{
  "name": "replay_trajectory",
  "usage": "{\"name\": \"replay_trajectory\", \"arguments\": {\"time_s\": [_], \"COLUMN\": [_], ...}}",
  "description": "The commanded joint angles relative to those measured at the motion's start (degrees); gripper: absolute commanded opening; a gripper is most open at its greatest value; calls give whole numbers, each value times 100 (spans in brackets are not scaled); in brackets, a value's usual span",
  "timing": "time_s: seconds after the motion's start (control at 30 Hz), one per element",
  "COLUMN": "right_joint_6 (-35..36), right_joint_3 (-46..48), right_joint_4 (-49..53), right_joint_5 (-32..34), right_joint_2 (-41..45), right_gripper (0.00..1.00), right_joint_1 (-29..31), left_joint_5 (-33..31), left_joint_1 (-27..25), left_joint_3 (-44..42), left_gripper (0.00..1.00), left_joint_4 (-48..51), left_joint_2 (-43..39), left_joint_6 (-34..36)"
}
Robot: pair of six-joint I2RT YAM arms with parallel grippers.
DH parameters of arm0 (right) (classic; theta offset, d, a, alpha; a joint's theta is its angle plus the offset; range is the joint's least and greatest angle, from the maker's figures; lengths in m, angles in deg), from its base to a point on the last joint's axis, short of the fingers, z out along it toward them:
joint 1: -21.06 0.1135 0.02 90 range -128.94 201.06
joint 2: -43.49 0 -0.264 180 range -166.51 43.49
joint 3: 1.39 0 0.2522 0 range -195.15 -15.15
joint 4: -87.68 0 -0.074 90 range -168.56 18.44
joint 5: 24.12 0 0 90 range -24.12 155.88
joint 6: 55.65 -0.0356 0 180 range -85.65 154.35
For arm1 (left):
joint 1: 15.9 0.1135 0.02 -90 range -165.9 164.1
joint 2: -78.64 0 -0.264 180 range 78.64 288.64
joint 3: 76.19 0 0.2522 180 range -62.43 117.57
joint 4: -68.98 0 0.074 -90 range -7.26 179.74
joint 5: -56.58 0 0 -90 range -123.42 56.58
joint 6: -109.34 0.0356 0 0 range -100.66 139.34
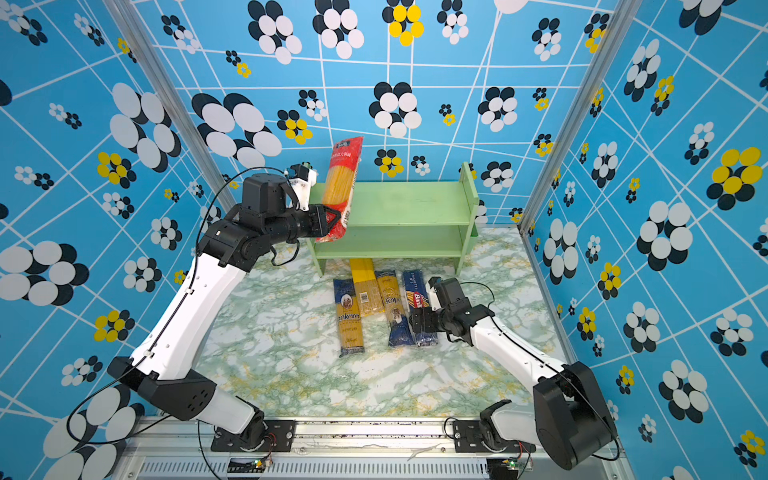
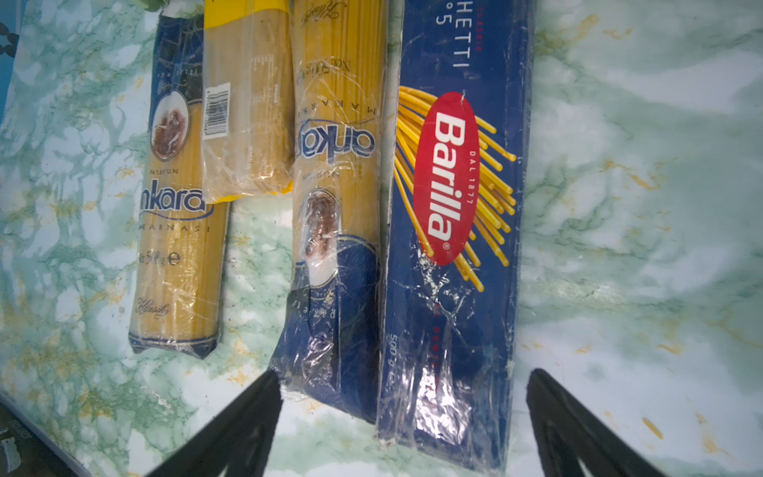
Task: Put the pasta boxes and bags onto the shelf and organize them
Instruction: 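Carry the red bag over the shelf's upper tier with the left gripper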
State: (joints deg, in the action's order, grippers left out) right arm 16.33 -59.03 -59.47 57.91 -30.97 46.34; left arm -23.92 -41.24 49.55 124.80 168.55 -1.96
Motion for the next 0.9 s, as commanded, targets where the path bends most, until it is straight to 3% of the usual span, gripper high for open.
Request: {"name": "replay_trajectory", "arguments": {"time_s": [0.0,0.47,0.87], "right_joint_6": [106,97,167], "right_joint_3": [-186,-274,-386], "right_joint_4": [33,-45,-9], "right_joint_5": [69,67,58], "right_joint_2": [-63,-307,-507], "right_gripper": [95,95,95], "right_joint_1": [41,38,39], "left_joint_5": [-421,-914,-1707], "left_joint_1": [89,117,-7], "left_joint_3": [508,1217,1313], "left_gripper": [0,0,0], "left_joint_4": [-862,-805,-901], "left_joint_2": [115,1106,1360], "left_joint_6": [422,651,917]}}
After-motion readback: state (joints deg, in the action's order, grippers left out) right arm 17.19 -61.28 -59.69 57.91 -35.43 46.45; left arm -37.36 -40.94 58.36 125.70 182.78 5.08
